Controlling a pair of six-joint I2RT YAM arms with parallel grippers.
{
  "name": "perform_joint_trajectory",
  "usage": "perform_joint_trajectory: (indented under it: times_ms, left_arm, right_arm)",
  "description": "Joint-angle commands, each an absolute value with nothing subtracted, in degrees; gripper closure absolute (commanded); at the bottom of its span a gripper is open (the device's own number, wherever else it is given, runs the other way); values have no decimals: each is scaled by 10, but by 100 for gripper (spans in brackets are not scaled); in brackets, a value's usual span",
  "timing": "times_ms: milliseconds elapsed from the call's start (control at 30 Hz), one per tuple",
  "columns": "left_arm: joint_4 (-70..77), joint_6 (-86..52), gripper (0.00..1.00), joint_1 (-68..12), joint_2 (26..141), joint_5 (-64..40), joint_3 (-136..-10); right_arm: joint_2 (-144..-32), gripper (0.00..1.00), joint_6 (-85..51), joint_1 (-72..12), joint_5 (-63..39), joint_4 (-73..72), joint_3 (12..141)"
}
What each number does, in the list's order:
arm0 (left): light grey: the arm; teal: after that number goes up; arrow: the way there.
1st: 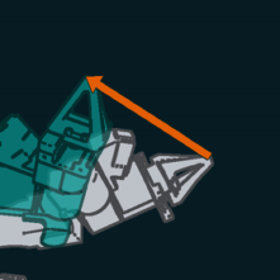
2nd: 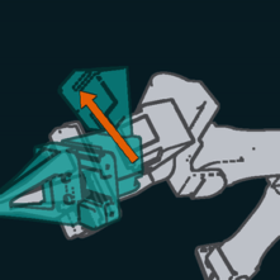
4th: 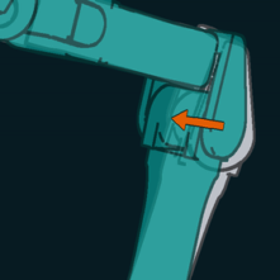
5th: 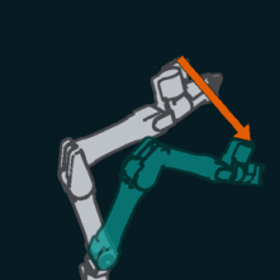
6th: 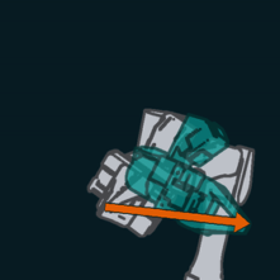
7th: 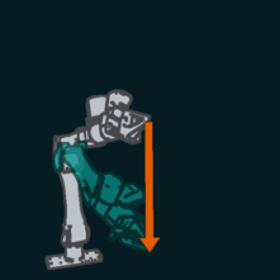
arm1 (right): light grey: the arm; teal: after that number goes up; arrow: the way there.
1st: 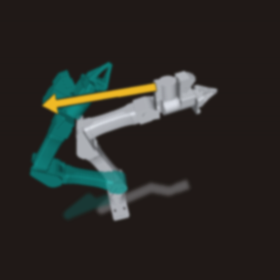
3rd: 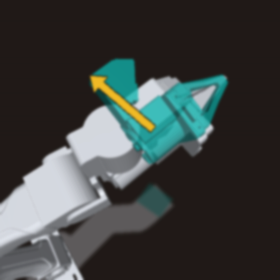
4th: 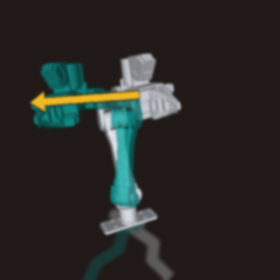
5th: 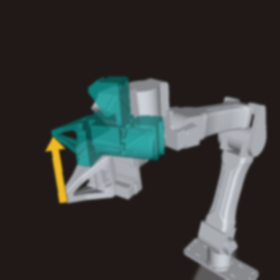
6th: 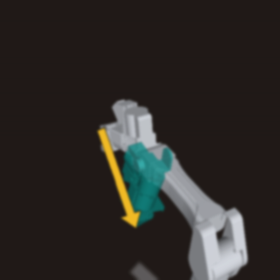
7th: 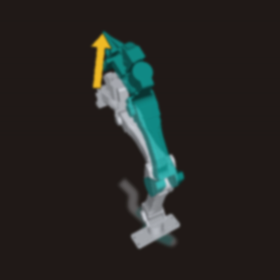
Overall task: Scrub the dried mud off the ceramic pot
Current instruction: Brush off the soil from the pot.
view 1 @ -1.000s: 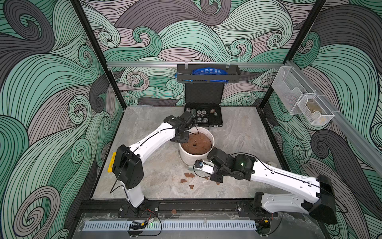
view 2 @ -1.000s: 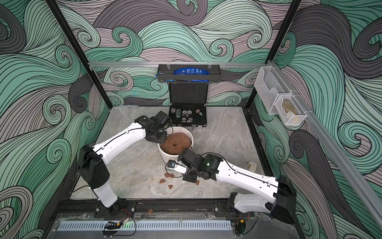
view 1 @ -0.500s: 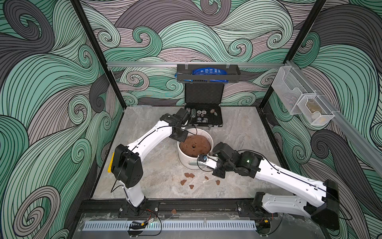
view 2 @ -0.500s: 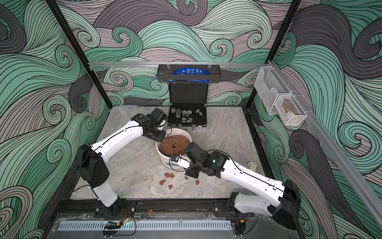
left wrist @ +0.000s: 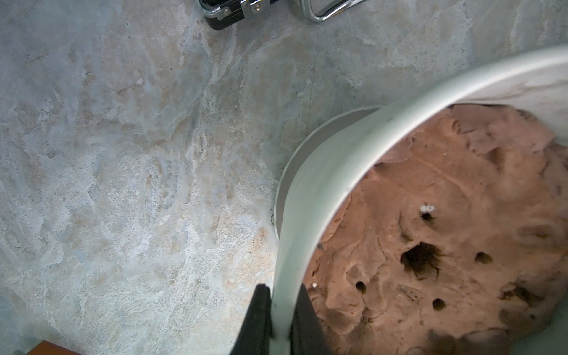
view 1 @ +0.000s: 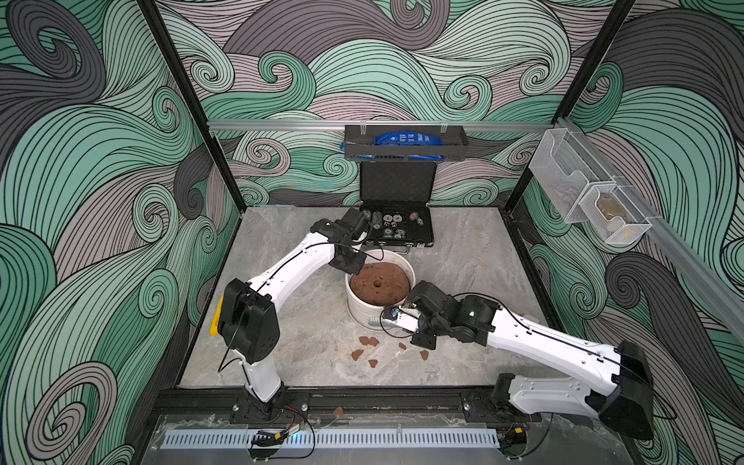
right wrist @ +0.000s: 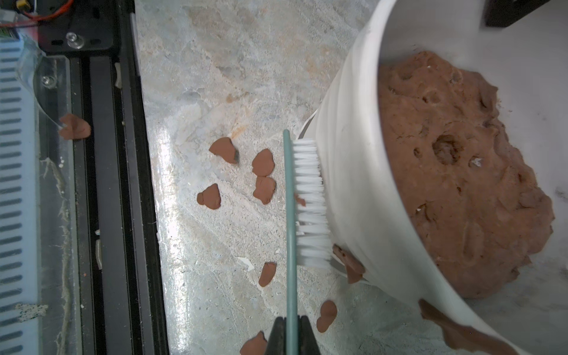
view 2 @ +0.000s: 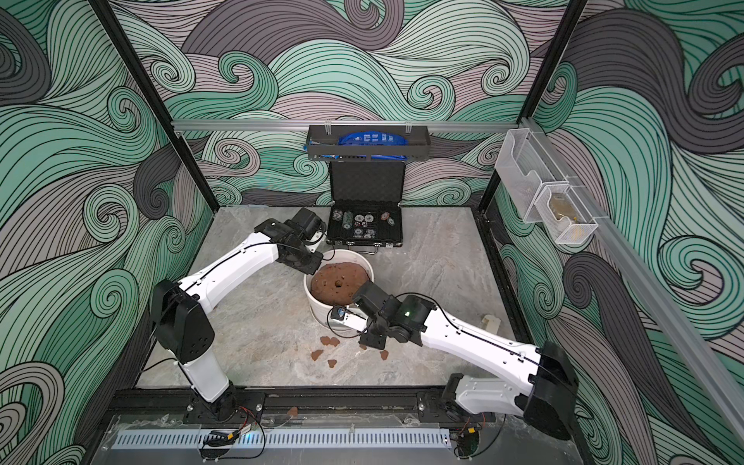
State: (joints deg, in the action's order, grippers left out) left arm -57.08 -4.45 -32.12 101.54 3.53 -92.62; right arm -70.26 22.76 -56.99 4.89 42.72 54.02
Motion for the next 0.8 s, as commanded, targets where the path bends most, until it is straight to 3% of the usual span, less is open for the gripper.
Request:
perform_joint_trajectory:
  times_ms: [0,267,467,767]
  left_arm:
    - [-595,5,100,-318,1044,-1,-940]
    - [-592,49,100,-309,1046,-7,-942]
    - [-580,130,100,-301,1047,14,-938]
    - [-580,203,98,-285,1047,-36,-954]
  right_arm:
    - [-714,100,232,-578,67,448,528]
    - [-657,100,239,-577,-13,432,542]
    - [-639,100,240,-572,-31,441,552]
    - [-628,100,239,-562,-34,452,558]
